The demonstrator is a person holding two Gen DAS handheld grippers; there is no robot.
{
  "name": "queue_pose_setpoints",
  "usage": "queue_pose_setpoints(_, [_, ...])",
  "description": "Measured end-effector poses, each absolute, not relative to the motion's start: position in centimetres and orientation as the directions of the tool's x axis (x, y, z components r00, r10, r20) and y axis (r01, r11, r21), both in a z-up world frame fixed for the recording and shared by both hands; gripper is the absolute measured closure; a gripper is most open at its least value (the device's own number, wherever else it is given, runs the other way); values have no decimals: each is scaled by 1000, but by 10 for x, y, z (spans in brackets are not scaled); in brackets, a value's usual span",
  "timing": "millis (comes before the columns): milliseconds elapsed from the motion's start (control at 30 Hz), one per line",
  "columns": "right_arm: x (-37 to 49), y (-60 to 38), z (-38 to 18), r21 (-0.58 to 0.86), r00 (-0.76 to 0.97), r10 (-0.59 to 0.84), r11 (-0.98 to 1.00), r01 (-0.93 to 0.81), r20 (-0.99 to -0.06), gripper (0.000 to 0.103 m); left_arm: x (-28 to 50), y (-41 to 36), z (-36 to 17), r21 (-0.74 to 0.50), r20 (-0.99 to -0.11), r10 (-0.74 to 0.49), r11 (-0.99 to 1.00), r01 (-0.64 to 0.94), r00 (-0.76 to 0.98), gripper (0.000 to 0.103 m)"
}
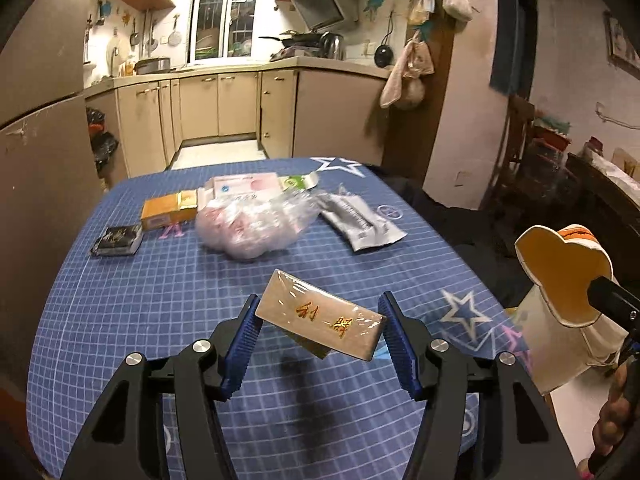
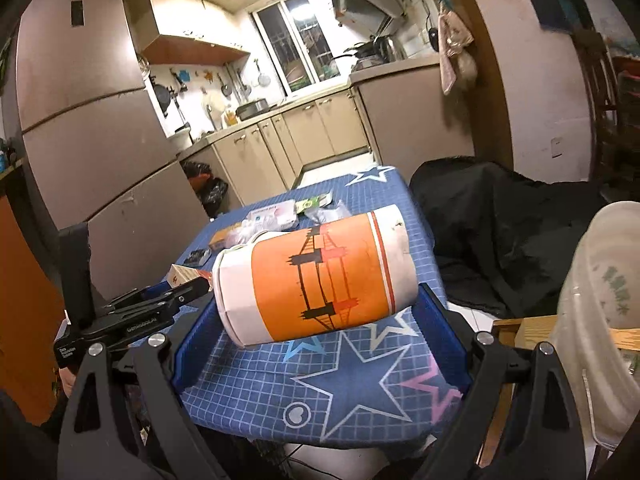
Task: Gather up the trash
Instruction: 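Carry the paper cup and cigarette box over the white bucket with both grippers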
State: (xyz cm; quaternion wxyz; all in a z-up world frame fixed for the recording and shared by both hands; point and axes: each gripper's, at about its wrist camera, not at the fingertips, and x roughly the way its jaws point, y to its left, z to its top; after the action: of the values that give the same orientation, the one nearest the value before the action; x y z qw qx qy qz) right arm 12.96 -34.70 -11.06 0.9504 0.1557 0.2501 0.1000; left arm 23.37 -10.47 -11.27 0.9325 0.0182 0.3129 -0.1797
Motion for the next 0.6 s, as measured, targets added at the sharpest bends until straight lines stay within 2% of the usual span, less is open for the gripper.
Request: queue_pose_setpoints(600, [99,-375,-96,349,895,210,935,-65,-394,15,217,-144,-77,-74,-515,-420,890,449,747,43])
